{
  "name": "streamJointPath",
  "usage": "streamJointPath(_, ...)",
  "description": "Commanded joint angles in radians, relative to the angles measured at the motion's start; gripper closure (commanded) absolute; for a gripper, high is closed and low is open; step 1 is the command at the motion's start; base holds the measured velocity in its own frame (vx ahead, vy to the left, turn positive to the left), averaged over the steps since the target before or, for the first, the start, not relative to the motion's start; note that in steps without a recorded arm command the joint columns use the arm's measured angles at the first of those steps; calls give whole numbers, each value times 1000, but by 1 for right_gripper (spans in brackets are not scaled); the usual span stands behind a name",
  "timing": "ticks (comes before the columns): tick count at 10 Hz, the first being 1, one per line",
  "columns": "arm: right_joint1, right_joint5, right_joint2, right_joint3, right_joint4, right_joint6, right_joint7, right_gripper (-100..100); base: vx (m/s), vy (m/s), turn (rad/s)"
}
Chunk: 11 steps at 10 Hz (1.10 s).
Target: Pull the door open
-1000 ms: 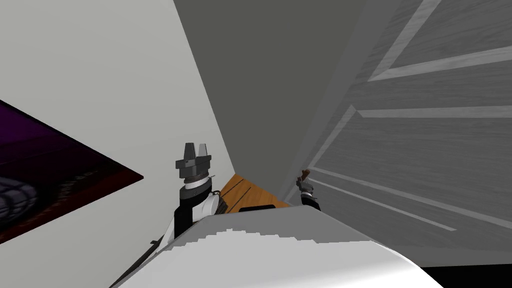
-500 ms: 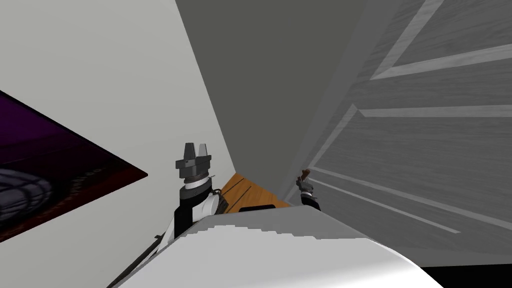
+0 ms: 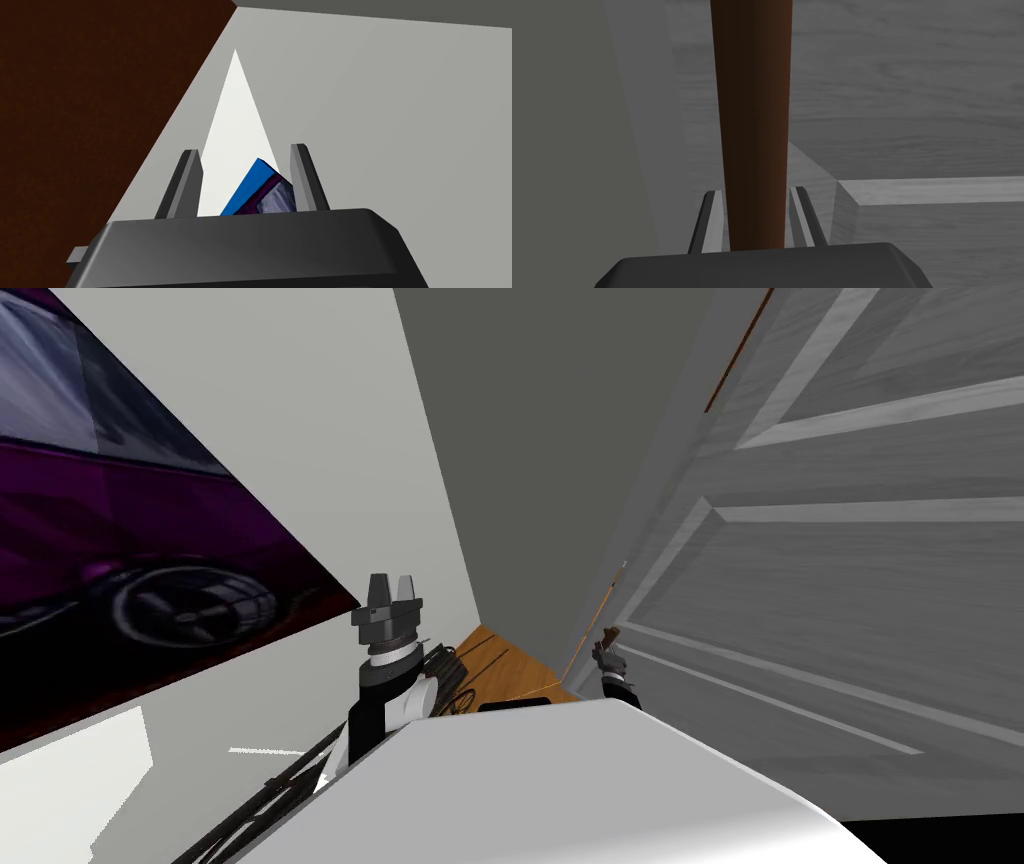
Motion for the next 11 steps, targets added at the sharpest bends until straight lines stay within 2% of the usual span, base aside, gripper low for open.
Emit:
streamJointPath(1, 10, 7, 3, 0, -17, 9, -1, 100, -278, -10, 251)
streamJointPath(3, 18, 15, 5, -3, -28, 13, -5, 100, -282, -21, 243)
streamJointPath(5, 18, 15, 3, -4, -31, 13, -5, 100, -174, 16, 76)
streamJointPath(6, 25, 26, -1, 17, -39, 14, -14, 100, -144, 8, 44)
streamJointPath(11, 43, 60, -22, 78, -69, 8, -44, 100, -229, -4, 60)
